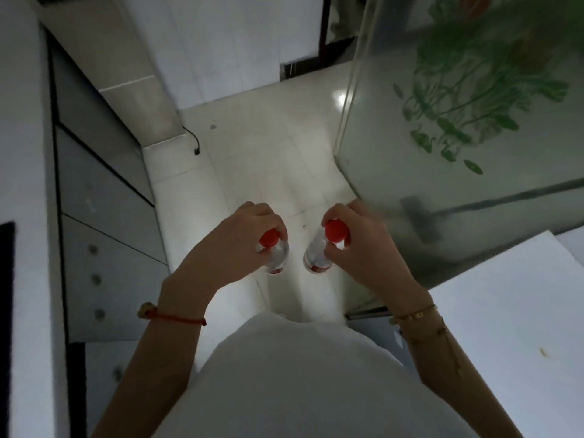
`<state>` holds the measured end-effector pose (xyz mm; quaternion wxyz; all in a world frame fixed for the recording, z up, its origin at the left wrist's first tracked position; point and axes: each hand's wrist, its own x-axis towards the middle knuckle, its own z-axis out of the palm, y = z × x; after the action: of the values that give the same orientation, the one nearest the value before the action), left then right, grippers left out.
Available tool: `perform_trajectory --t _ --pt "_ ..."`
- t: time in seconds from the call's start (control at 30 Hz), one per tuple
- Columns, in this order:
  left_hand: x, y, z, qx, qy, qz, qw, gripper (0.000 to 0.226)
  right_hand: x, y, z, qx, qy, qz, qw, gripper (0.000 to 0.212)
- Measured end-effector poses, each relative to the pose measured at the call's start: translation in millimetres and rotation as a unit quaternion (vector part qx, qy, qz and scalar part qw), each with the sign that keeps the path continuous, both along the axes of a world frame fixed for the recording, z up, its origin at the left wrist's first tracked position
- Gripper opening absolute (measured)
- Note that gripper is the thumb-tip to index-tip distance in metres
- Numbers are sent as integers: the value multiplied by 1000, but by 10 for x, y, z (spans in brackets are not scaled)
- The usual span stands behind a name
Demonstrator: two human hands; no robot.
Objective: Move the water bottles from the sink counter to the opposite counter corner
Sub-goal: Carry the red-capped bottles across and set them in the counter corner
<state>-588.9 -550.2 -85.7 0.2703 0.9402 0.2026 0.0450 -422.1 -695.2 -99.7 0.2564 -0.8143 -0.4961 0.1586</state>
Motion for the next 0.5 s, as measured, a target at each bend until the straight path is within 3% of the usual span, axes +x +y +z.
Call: perform_trajectory --t 0.5 --pt "-497 1329 -32 -11 -1 147 989 26 -75 1827 -5 7 12 134 991 36"
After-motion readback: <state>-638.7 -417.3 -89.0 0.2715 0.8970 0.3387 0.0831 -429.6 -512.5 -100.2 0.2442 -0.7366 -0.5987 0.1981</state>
